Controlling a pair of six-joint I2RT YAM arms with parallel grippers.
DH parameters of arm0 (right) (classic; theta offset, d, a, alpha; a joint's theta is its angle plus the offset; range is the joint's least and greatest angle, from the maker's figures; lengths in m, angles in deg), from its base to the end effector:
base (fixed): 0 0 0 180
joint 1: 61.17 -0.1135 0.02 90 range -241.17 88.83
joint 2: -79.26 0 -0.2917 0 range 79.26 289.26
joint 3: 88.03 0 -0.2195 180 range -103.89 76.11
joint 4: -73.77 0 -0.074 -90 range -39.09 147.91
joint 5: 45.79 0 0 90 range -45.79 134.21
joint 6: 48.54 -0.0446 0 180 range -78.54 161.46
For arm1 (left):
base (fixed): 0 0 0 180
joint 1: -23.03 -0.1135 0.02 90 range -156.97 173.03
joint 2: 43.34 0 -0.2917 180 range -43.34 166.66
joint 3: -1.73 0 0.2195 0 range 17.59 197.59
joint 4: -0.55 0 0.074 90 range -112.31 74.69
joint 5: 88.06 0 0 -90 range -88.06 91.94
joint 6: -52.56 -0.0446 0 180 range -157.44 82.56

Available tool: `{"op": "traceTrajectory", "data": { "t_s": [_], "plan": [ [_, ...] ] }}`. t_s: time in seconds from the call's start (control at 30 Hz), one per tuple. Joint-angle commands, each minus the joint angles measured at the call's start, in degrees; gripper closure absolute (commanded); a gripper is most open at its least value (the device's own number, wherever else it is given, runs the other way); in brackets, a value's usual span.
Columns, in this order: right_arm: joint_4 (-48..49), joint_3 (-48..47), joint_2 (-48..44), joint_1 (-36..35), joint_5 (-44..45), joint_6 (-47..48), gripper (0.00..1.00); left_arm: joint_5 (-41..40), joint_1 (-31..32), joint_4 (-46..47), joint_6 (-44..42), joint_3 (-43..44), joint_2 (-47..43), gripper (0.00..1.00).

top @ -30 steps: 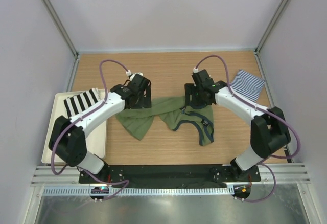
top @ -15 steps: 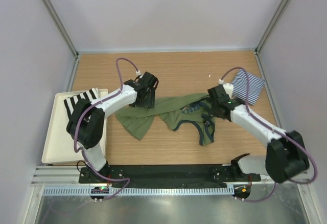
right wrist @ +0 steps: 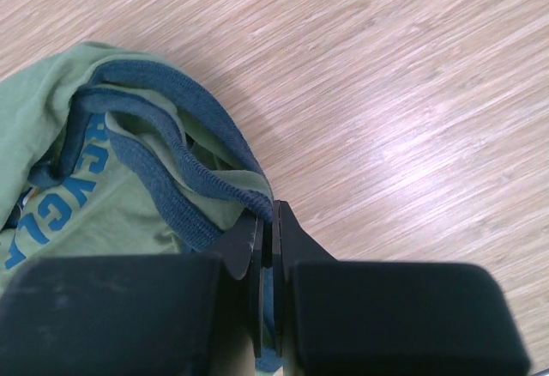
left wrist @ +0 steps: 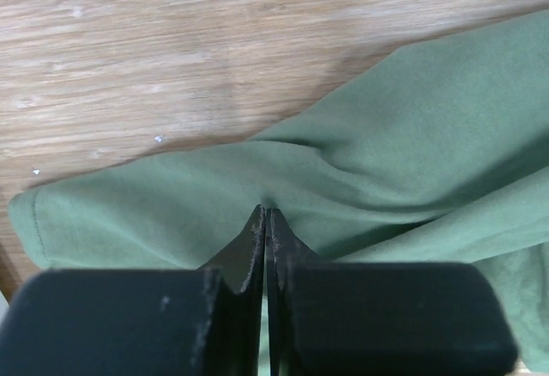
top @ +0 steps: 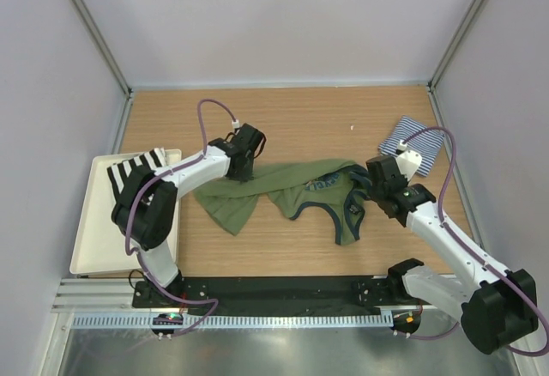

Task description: Fold and stack the tank tops

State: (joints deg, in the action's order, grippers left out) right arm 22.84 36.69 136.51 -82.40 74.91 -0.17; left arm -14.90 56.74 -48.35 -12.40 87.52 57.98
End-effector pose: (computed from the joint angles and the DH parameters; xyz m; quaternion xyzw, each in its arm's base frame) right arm 0.1474 0.0329 0.2617 0.2448 0.8849 -0.0542 0.3926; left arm 0.2893 -0.1775 0.2355 0.0406 0.9644 0.0171 0.2608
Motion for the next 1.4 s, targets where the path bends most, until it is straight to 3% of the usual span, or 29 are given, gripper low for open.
{"op": "traceTrajectory", "data": {
  "t_s": [0.0, 0.03, 0.07, 0.1, 0.17, 0.37, 0.53, 0.7, 0.8, 0.93, 1.03, 1.13, 1.27, 1.37],
  "plan": [
    [1.9, -2.3, -1.6, 0.1, -1.9, 1.5, 0.99, 1.4, -0.2, 0.6, 0.4, 0.1, -3.0, 1.0],
    [1.8, -2.3, -2.1, 0.1, -2.1, 1.7, 0.99, 1.7, -0.2, -0.3, 1.0, -0.1, -4.0, 0.99],
    [1.7, -2.3, -3.4, 0.1, -2.5, 2.0, 0.99, 2.2, -0.2, -0.7, 2.3, -0.4, -5.1, 0.74],
    [1.5, -2.2, -3.7, 0.1, -2.4, 2.6, 0.99, 2.8, -0.1, -0.9, 2.9, -1.4, -7.9, 0.56],
    [1.1, -2.6, -4.6, 0.1, -2.6, 3.0, 0.99, 4.6, 0.2, -0.5, 4.5, -2.7, -10.9, 0.36],
    [0.6, -2.8, -4.4, 0.1, -3.0, 3.7, 0.99, 5.6, 4.2, -0.2, 2.0, -3.2, -16.7, 0.06],
    [0.9, -2.9, -4.4, 0.1, -4.5, 3.7, 0.99, 5.7, 5.7, -1.4, -0.5, -0.4, -11.3, 0.05],
    [0.9, -3.5, -4.7, 0.1, -5.6, 3.9, 0.99, 4.5, 5.7, -3.4, -2.4, 4.5, -2.2, 0.05],
    [0.4, -4.2, -5.1, 0.1, -5.9, 3.9, 0.99, 4.4, 5.7, -5.6, -2.2, 7.2, 4.0, 0.19],
    [0.8, -4.7, -5.6, 0.1, -6.7, 4.3, 0.99, 0.9, 5.5, -7.6, -0.1, 8.9, 6.1, 1.0],
    [1.8, -7.1, -4.1, 0.1, -7.5, 5.1, 0.99, -2.6, 5.2, -9.4, 1.1, 10.5, 1.3, 1.0],
    [1.4, -15.6, 1.4, 0.1, -8.5, 7.2, 0.99, -2.9, 3.6, -13.1, 1.9, 15.3, -5.0, 1.0],
    [-3.9, -38.4, 6.3, 0.1, -14.4, 10.0, 0.99, -3.7, 2.1, -23.1, 1.9, 31.8, -9.6, 1.0],
    [-3.2, -48.4, 3.3, 0.1, -17.9, 12.1, 0.99, -1.8, 2.5, -30.7, 3.0, 40.8, -14.2, 1.0]
  ]
}}
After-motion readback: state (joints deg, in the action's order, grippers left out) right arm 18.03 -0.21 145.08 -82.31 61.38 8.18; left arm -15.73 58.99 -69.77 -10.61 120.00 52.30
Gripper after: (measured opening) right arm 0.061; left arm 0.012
